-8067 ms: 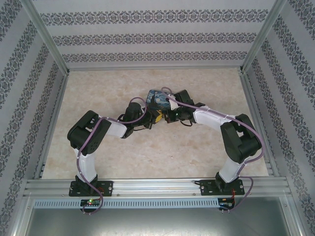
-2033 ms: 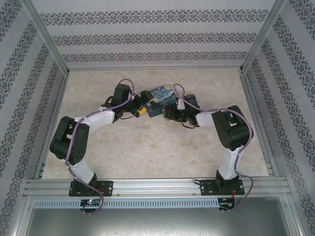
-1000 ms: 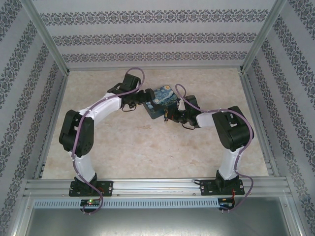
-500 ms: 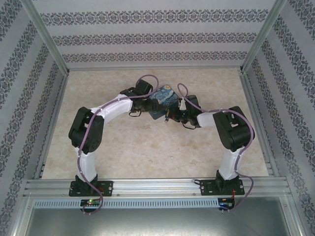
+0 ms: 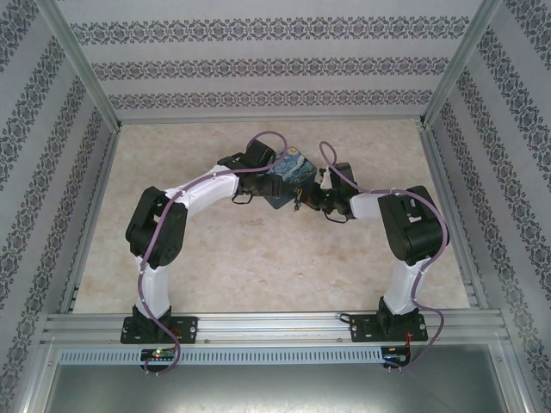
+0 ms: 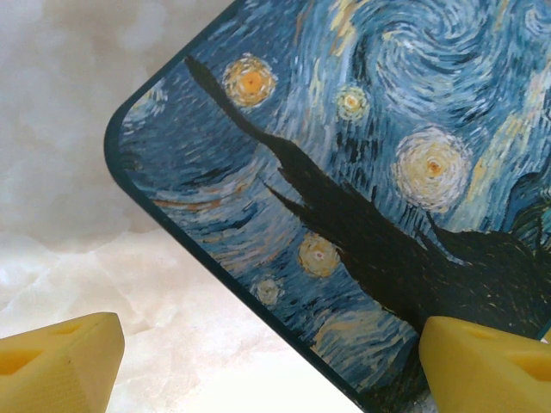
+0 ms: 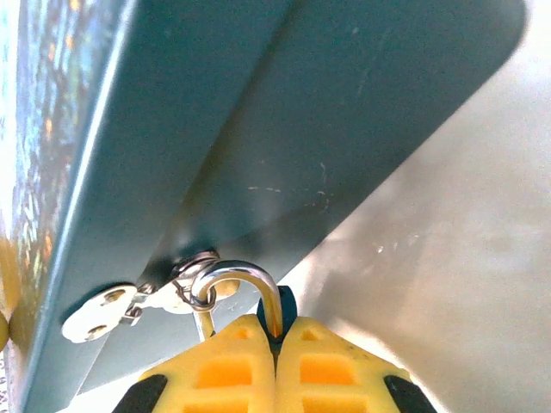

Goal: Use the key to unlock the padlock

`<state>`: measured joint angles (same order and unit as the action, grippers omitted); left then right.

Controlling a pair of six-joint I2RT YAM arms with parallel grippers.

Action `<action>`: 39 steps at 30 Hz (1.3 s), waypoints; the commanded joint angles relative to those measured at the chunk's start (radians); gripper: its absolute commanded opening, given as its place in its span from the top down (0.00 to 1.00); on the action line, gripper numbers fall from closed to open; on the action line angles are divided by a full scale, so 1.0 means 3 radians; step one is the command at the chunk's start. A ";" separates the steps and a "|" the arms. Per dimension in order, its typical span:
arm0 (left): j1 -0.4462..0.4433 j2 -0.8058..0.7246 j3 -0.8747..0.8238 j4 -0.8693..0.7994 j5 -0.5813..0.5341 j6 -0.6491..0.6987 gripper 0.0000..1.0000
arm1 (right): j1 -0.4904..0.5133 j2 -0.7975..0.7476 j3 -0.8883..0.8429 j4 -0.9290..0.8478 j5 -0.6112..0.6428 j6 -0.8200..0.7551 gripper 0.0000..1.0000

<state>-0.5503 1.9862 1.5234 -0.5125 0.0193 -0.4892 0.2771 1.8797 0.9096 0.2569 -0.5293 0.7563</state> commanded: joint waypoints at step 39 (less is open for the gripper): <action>-0.0008 0.0235 0.0480 -0.0489 0.0457 0.0267 0.05 | -0.0711 -0.0569 -0.0511 -0.0206 0.0281 0.0171 1.00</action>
<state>-0.5545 2.0621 1.6524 -0.5774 0.0929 -0.4404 0.0849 1.7496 0.7925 0.1761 -0.4747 0.7906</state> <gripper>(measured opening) 0.946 0.062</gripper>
